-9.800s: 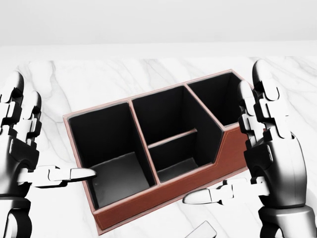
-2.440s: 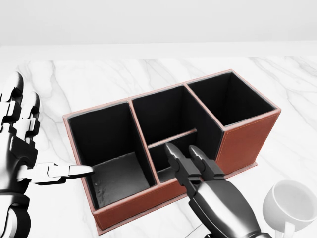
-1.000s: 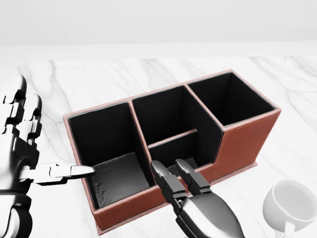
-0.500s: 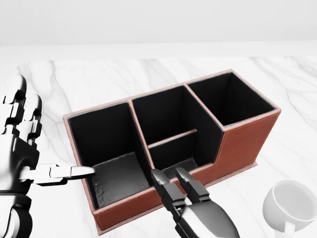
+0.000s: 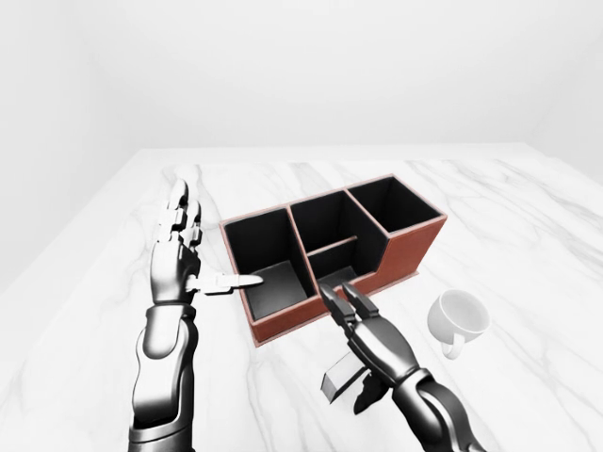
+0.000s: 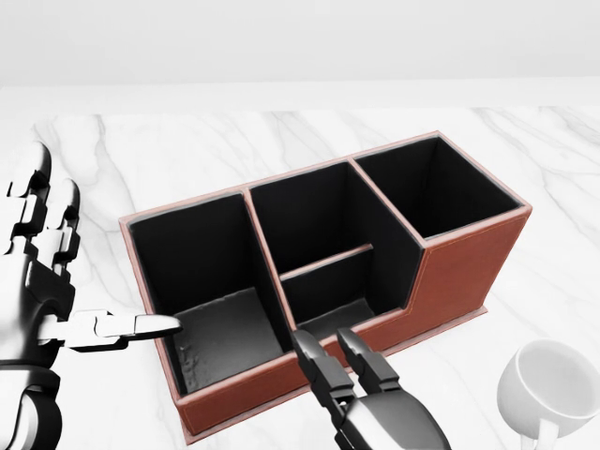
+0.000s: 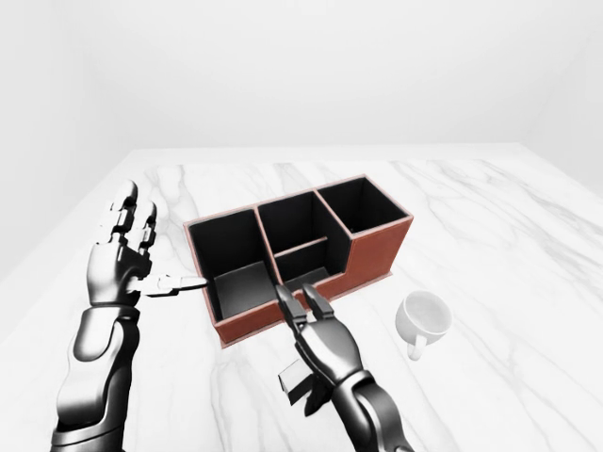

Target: Pick up the book and place it in the front compartment of the caddy.

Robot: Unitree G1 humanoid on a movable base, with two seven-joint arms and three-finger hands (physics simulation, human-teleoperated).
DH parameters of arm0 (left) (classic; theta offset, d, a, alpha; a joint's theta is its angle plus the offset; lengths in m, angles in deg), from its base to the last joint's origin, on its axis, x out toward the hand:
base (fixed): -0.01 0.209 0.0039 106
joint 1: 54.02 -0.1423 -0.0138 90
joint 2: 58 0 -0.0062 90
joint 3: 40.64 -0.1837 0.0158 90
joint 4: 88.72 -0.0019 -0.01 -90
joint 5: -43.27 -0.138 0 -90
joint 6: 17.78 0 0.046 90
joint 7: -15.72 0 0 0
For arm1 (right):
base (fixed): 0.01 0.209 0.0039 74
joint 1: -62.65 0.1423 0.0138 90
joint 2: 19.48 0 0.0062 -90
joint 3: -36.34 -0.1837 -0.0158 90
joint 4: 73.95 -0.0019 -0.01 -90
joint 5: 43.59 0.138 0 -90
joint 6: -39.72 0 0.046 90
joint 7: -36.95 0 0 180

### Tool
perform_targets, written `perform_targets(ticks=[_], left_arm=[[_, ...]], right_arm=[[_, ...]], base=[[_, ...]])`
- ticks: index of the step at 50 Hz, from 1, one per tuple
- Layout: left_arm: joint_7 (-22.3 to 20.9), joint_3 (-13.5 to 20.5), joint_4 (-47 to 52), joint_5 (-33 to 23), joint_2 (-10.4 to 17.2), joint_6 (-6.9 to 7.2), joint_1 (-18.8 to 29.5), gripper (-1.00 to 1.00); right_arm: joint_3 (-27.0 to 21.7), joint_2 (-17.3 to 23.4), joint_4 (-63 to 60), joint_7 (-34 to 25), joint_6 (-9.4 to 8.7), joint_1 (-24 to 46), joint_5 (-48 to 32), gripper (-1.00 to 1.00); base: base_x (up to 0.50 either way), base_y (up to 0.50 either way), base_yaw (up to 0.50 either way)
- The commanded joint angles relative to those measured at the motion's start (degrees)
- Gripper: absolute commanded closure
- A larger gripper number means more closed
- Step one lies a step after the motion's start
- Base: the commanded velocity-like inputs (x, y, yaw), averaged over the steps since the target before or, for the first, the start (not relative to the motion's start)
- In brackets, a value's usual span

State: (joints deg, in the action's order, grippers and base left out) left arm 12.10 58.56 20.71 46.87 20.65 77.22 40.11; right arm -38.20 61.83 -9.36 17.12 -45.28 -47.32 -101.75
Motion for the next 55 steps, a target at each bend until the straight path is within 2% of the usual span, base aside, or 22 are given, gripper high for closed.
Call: perform_targets(ticks=[1,55], left_arm=[[0.0,0.0,-0.2,-0.1,0.0,0.00,0.0,-0.95],[0.0,-0.3,-1.0,-0.7,-0.2,0.00,0.0,-0.95]], right_arm=[[-0.3,0.1,1.6,0.9,0.00,0.2,0.0,-1.00],[-0.1,-0.3,8.1,3.4,0.00,1.9,-1.2,-1.00]], base=[[0.00,0.00,0.00],[0.00,0.00,0.00]])
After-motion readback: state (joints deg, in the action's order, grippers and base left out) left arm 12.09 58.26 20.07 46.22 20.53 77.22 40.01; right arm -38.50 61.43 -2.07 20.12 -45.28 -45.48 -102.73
